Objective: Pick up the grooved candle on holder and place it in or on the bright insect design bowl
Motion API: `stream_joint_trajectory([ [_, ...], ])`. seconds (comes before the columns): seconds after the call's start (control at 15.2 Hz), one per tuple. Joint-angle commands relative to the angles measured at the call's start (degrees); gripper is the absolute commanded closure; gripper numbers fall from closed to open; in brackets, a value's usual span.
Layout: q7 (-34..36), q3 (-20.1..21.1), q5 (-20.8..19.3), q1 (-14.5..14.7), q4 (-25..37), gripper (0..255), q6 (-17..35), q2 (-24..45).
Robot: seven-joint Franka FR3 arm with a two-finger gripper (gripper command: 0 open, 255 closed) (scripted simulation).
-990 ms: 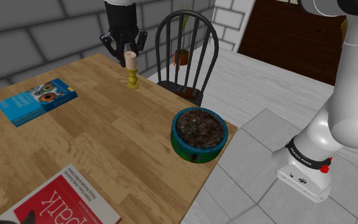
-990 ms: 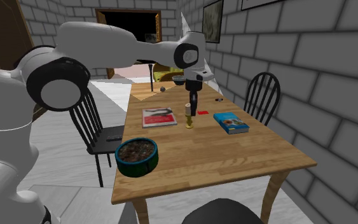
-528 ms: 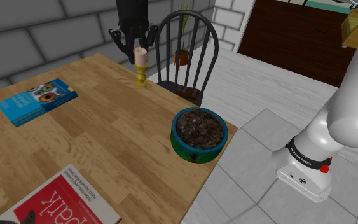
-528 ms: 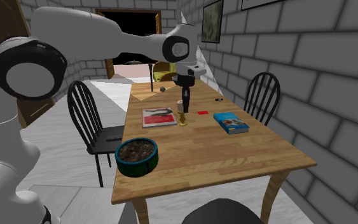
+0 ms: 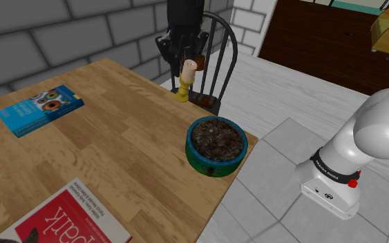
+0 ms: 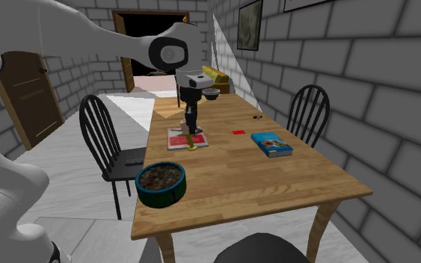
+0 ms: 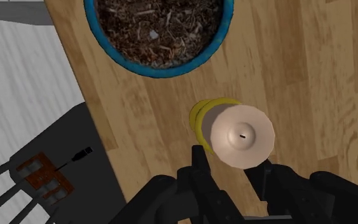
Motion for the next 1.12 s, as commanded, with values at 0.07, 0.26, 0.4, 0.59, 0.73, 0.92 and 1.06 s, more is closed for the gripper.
stream_joint_trajectory([
  [0.07, -1.9, -1.0, 4.0, 0.5, -6.4, 255, -0.2, -7.5],
  [0.26, -3.6, -2.5, 7.4, 1.8, -12.2, 255, -1.3, -15.0],
  [0.4, -4.5, -3.6, 9.3, 2.9, -15.7, 255, -2.5, -20.0],
  [0.59, -5.0, -4.4, 10.5, 4.0, -19.0, 255, -2.9, -23.6],
  [0.73, -5.1, -4.1, 10.7, 4.1, -20.5, 255, -1.4, -23.6],
  [0.92, -5.2, -3.7, 11.0, 4.3, -22.7, 255, 0.9, -23.5],
  [1.06, -5.3, -3.4, 11.2, 4.4, -24.1, 255, 2.5, -23.4],
])
